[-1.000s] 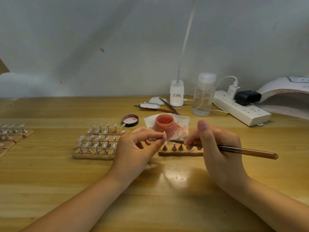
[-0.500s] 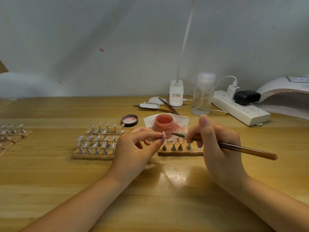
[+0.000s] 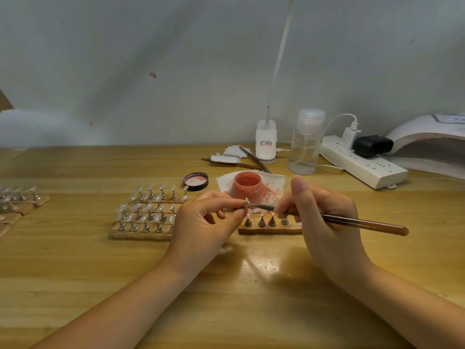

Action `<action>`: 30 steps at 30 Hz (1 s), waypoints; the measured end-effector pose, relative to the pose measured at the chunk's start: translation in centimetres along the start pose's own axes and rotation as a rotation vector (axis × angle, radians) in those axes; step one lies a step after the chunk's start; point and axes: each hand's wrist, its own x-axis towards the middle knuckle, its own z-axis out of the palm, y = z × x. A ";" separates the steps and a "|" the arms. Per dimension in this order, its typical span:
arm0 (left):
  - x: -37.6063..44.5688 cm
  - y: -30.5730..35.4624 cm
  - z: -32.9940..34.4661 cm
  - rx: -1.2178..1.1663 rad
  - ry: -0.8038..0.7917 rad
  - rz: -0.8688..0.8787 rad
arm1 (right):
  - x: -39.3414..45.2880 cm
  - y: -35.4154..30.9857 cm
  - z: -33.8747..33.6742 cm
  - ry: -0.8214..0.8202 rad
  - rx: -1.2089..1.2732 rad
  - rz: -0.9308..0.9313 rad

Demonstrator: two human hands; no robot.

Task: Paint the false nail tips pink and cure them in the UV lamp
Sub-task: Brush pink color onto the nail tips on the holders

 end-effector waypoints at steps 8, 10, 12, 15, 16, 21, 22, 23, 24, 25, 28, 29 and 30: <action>-0.1 0.2 0.1 -0.001 0.000 -0.010 | 0.1 0.0 0.1 -0.014 -0.040 -0.010; -0.1 0.2 0.1 -0.007 0.002 -0.012 | 0.1 -0.2 -0.1 -0.008 0.024 0.018; -0.1 0.1 0.0 -0.005 0.002 -0.008 | 0.2 -0.6 -0.4 0.003 0.050 0.018; -0.1 0.1 0.0 0.002 0.003 -0.004 | 0.9 -0.8 -0.5 0.021 0.093 0.070; -0.1 0.2 0.0 0.001 0.007 -0.004 | 1.3 -0.7 -0.5 0.041 0.116 0.102; -0.1 0.2 0.0 -0.011 0.023 -0.006 | 4.3 0.3 -0.7 0.077 0.085 0.190; -0.1 0.2 0.0 -0.008 0.024 -0.004 | 5.2 0.7 -0.6 0.075 0.055 0.208; -0.1 0.2 0.0 -0.004 0.023 -0.001 | 6.0 1.1 -0.6 0.063 0.025 0.218; 0.0 0.2 0.0 -0.003 0.022 0.000 | 6.7 1.6 -0.4 0.040 -0.012 0.217; 0.0 0.2 0.0 -0.006 0.021 -0.003 | 7.4 1.9 -0.2 0.012 -0.056 0.212; 0.0 0.1 0.0 -0.018 0.021 -0.011 | 8.8 2.9 0.7 -0.069 -0.187 0.192; 0.0 0.1 0.0 -0.018 0.023 -0.010 | 9.1 3.2 1.0 -0.097 -0.233 0.186; 0.0 0.1 0.0 -0.017 0.025 -0.007 | 9.4 3.4 1.3 -0.123 -0.278 0.183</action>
